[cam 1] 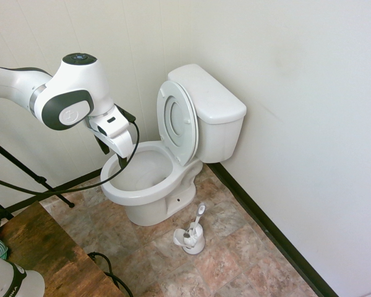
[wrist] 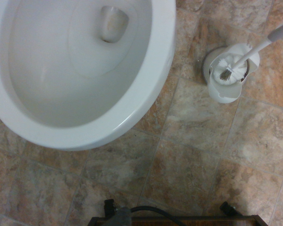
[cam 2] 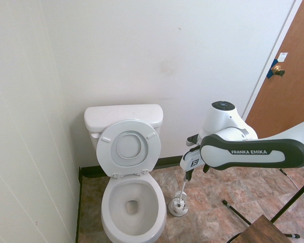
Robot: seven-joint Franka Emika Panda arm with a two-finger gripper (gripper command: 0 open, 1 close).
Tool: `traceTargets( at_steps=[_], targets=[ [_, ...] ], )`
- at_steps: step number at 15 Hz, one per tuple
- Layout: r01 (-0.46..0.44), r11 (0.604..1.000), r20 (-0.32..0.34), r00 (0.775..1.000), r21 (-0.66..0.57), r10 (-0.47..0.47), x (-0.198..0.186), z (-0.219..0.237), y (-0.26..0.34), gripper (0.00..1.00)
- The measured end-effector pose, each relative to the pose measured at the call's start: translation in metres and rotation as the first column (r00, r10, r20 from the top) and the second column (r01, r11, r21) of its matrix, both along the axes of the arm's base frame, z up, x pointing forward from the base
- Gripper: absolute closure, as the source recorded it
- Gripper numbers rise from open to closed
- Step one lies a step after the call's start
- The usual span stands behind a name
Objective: Clean the toilet
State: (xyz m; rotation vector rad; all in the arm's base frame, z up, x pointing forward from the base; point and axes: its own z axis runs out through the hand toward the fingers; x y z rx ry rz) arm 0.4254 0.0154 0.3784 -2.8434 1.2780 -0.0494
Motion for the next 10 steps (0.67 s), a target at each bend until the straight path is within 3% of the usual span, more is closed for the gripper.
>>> traceTargets(
  at_steps=[4,10],
  targets=[
    [0.010,1.000,-0.003,1.000,0.000,-0.010,0.006,-0.006,-0.002,0.00],
    [0.158,0.987,-0.004,0.987,-0.040,-0.159,0.062,-0.025,-0.026,0.00]
  ],
)
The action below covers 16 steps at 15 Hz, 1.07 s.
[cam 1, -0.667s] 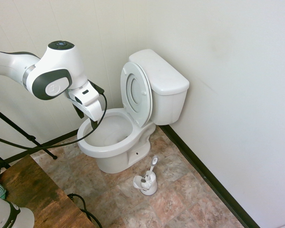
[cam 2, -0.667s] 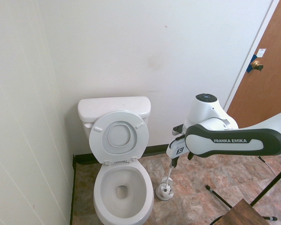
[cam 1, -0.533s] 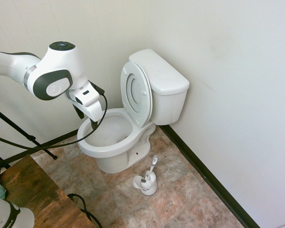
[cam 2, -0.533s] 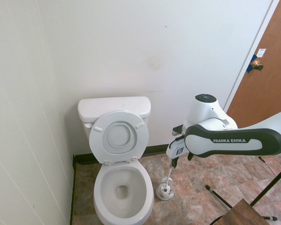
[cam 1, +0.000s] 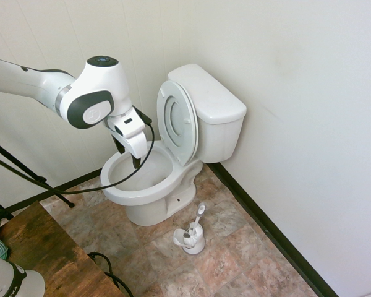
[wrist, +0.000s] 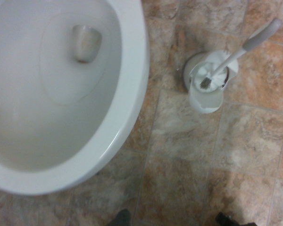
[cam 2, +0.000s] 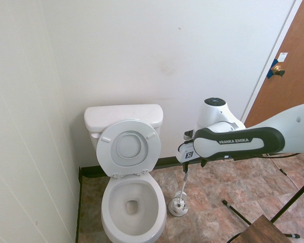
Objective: Clean the toilet
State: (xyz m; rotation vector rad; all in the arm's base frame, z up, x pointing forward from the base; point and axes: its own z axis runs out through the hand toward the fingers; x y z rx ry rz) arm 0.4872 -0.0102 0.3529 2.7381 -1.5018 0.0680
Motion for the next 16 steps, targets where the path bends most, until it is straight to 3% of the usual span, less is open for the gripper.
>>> traceTargets(
  at_steps=[7,16],
  targets=[
    [0.220,0.974,-0.033,0.975,-0.049,-0.222,0.072,-0.068,-0.062,0.00],
    [0.412,0.911,-0.125,0.905,0.021,-0.407,0.114,-0.171,-0.131,0.00]
  ],
)
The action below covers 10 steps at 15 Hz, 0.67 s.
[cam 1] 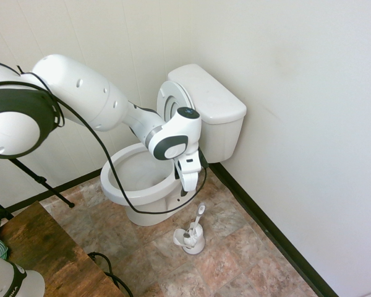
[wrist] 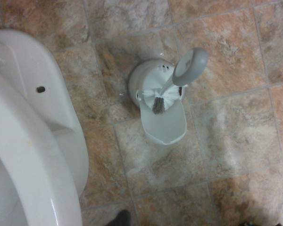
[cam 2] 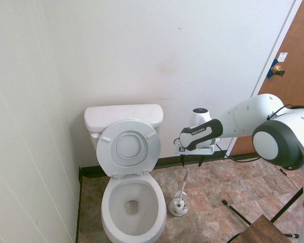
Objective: Clean the toilet
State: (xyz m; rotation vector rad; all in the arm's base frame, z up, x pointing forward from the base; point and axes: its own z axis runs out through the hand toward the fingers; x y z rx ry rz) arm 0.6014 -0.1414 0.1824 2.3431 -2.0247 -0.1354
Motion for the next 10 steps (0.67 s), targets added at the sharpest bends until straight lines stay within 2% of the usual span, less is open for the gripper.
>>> traceTargets(
  at_steps=[10],
  targets=[
    [0.094,0.992,-0.085,0.993,0.085,-0.087,0.045,-0.120,-0.044,0.00]
  ],
)
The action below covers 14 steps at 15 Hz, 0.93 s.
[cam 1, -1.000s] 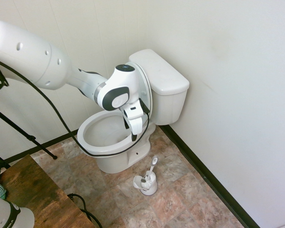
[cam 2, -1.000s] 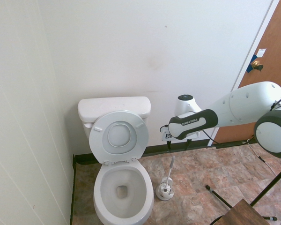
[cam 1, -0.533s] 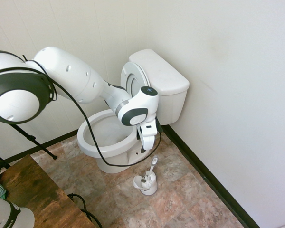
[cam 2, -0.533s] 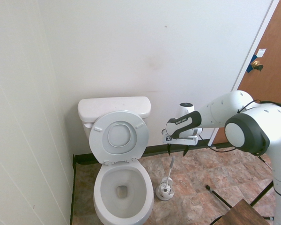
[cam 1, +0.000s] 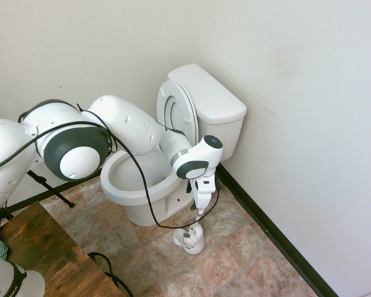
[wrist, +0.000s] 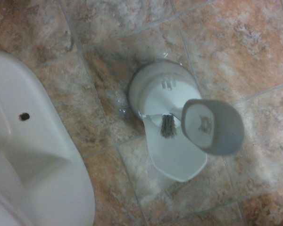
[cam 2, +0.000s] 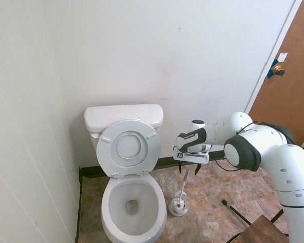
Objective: Clean the toilet
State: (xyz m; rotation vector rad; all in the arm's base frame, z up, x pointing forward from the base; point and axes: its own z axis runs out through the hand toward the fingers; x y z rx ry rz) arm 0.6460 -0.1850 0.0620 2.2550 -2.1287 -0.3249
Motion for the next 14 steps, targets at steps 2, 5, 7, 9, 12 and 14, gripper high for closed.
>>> traceTargets(
  at_steps=[2,5,7,9,12,14],
  targets=[
    [0.006,1.000,-0.012,1.000,0.010,-0.006,0.009,-0.017,-0.007,0.00],
    [0.018,1.000,-0.022,1.000,0.022,-0.017,0.018,-0.034,-0.017,0.00],
    [0.021,0.999,-0.024,1.000,0.027,-0.020,0.022,-0.038,-0.022,0.00],
    [0.024,0.999,-0.028,0.999,0.031,-0.023,0.025,-0.042,-0.026,0.00],
    [0.025,0.999,-0.034,0.999,0.035,-0.024,0.026,-0.049,-0.027,0.00],
    [0.027,0.999,-0.034,0.999,0.037,-0.026,0.026,-0.051,-0.027,1.00]
  ],
)
